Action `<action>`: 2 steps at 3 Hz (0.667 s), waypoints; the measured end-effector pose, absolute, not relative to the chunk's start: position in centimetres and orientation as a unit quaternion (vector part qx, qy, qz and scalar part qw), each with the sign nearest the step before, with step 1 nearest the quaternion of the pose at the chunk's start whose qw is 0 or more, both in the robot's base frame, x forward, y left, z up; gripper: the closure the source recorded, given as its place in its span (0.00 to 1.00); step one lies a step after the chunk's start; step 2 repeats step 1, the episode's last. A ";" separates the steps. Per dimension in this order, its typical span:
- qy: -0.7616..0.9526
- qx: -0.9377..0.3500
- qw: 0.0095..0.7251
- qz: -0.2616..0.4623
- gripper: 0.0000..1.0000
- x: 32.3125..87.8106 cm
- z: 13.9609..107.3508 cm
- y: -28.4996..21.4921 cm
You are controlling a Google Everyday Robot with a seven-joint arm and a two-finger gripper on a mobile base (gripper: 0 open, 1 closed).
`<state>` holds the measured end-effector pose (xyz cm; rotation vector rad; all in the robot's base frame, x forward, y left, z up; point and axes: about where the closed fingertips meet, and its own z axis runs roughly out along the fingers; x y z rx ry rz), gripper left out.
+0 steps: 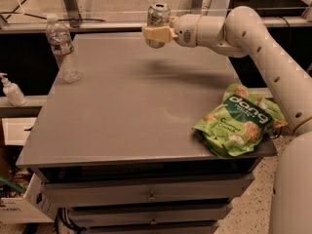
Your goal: Pick 7up can
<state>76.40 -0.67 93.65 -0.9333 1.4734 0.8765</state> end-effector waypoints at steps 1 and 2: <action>0.625 -0.396 0.560 0.372 1.00 76.4 93.7 -0.7; 0.625 -0.396 0.560 0.372 1.00 76.4 93.7 -0.7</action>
Offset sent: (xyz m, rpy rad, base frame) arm 0.0000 0.0000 0.0000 0.0000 0.0000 0.0000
